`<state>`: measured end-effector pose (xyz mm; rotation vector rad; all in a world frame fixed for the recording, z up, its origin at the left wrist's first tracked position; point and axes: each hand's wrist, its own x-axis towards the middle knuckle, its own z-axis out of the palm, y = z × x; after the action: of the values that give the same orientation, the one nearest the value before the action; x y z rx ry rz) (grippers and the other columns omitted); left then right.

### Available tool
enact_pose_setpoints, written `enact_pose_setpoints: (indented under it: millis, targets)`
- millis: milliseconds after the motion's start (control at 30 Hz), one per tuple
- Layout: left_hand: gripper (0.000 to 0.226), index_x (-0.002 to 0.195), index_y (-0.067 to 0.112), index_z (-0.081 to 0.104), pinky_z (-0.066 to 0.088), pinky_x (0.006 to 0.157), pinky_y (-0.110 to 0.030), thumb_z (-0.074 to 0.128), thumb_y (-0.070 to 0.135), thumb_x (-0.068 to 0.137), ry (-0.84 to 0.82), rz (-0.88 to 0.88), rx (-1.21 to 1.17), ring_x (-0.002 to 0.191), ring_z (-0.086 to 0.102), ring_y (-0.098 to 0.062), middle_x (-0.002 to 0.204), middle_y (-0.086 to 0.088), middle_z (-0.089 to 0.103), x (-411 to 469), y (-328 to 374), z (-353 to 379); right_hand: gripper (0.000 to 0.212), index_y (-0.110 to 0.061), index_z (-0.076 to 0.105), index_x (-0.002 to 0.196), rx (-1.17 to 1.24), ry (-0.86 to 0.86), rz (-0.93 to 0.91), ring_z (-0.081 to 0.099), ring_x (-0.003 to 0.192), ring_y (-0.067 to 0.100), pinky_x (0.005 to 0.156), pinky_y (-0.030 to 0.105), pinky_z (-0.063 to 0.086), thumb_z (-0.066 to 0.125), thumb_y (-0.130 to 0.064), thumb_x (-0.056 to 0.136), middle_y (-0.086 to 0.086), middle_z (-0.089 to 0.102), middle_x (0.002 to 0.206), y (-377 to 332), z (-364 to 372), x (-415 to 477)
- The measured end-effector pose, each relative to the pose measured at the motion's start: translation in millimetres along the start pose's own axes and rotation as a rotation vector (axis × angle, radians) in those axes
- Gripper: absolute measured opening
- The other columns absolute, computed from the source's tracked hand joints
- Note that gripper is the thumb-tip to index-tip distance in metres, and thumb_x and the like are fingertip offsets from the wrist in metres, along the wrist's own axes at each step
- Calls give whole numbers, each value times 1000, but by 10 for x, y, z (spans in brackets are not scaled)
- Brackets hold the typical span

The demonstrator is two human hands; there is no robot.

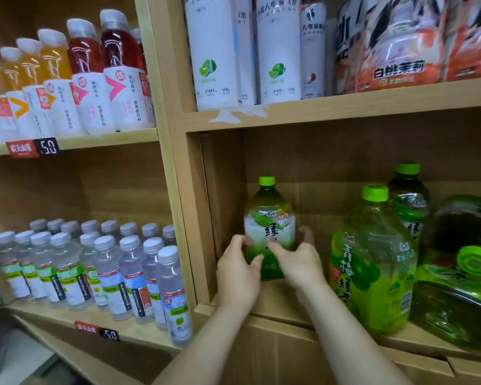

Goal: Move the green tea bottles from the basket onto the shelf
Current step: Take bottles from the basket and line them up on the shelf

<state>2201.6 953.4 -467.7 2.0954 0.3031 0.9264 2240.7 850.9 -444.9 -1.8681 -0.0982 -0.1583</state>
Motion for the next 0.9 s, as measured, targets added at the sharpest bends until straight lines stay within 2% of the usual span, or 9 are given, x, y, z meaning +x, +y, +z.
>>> enact_pose_setpoints:
  millis: [67,167,267,367,467,567,667,800,900]
  targets:
    - [33,105,27,56,50,92,-34,71,12,79,-95,-22,-56,104,62,-17,107,4,67,61,-49,-3,93,-26,16,146,-18,-32,8,60,110,34,90,44,51,71,-47,75,10,62,123,1,87,105]
    - [46,129,25,51,39,103,-23,60,13,86,-237,96,168,119,54,-13,128,7,57,12,-173,-124,93,-33,19,142,84,-3,38,58,113,35,90,51,50,78,-38,71,7,56,132,14,227,278]
    - [33,119,28,56,42,97,-28,41,36,91,-341,345,459,114,53,-14,123,10,56,-173,-237,-281,94,-30,28,141,217,29,65,53,119,36,88,58,50,83,-31,66,8,53,135,16,381,510]
    - [56,105,26,61,41,91,-23,25,61,81,-448,379,502,108,52,-10,110,12,61,-284,-280,-367,95,-32,31,138,239,63,50,45,125,36,89,59,48,85,-35,60,6,49,137,37,526,741]
    - [66,112,29,63,38,97,-21,36,74,72,-458,317,418,113,51,-5,118,16,61,-264,-328,-407,83,-32,39,123,248,100,60,48,117,36,84,55,52,87,-33,56,9,46,129,69,615,883]
    - [63,121,30,59,40,97,-24,53,70,74,-427,283,438,116,51,-7,123,13,60,-289,-316,-399,65,-39,34,94,288,138,38,55,107,35,80,52,55,86,-19,59,9,45,122,129,702,967]
    - [63,118,31,60,42,92,-22,50,71,70,-373,272,438,113,53,-6,120,13,61,-323,-320,-381,60,-40,33,78,311,155,34,57,100,33,77,50,57,81,-7,65,10,47,122,211,781,1039]
    - [57,112,30,63,41,90,-19,56,69,71,-347,276,411,111,54,-3,118,17,62,-322,-354,-358,46,-28,41,89,344,150,63,62,95,31,74,50,57,73,1,74,6,58,107,197,764,1131]
    - [50,113,31,62,42,88,-20,59,64,75,-343,290,416,110,52,-2,117,17,61,-317,-334,-370,36,-17,47,94,223,182,33,63,97,28,74,32,51,75,-6,75,7,63,104,158,716,1153]
